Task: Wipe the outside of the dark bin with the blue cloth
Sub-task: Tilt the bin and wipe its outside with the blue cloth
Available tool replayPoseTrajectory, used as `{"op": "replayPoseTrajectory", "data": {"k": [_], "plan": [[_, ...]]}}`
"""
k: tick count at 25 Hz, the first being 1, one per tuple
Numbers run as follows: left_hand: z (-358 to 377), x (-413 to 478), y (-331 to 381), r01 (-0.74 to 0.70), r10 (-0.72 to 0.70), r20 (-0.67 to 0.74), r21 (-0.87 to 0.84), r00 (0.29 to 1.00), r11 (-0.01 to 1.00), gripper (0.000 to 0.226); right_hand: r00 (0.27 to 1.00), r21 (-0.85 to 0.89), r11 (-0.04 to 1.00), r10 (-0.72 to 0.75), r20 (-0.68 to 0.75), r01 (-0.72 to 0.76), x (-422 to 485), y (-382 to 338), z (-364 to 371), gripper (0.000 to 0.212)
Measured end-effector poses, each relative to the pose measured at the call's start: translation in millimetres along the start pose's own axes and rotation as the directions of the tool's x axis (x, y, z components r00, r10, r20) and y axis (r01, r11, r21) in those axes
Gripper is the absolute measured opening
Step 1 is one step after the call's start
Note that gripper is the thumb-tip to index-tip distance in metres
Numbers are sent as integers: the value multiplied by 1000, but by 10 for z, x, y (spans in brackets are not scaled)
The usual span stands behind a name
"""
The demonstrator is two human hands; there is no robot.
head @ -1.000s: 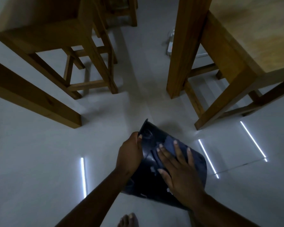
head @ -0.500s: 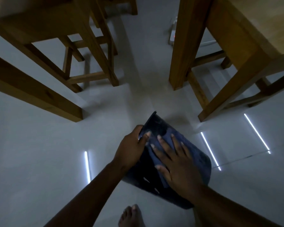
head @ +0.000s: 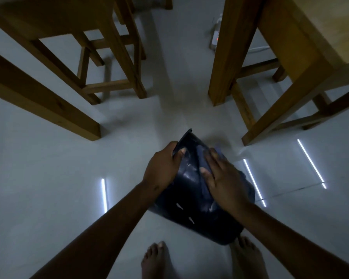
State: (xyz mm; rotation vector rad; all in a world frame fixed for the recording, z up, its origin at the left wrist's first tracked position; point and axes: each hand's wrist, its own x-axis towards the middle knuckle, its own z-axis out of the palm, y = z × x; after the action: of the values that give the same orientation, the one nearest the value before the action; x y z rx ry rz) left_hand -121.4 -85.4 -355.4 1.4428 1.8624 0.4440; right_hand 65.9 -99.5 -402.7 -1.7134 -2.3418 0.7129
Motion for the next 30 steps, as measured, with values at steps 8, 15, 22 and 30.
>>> {"op": "replayPoseTrajectory", "data": {"k": [8,15,22,30], "plan": [[-158,-247,-196,40,-1,216,-177,976,983,33,992,145,981,124,23,-126,-2,261,-74,57],[-118,-194,-130,-69,70,30,-31,997,997,29,996,-71,994,-82,27,84,-476,-153,174,63],[-96,-130,-61,-30,31,23,-12,999,999,31,989,110,983,148,-22,-145,-358,189,37,63],[-49,-124,-83,3,-3,0,3,1000,1000,35,994,58,993,105,16,-105,-83,198,23,60]]}}
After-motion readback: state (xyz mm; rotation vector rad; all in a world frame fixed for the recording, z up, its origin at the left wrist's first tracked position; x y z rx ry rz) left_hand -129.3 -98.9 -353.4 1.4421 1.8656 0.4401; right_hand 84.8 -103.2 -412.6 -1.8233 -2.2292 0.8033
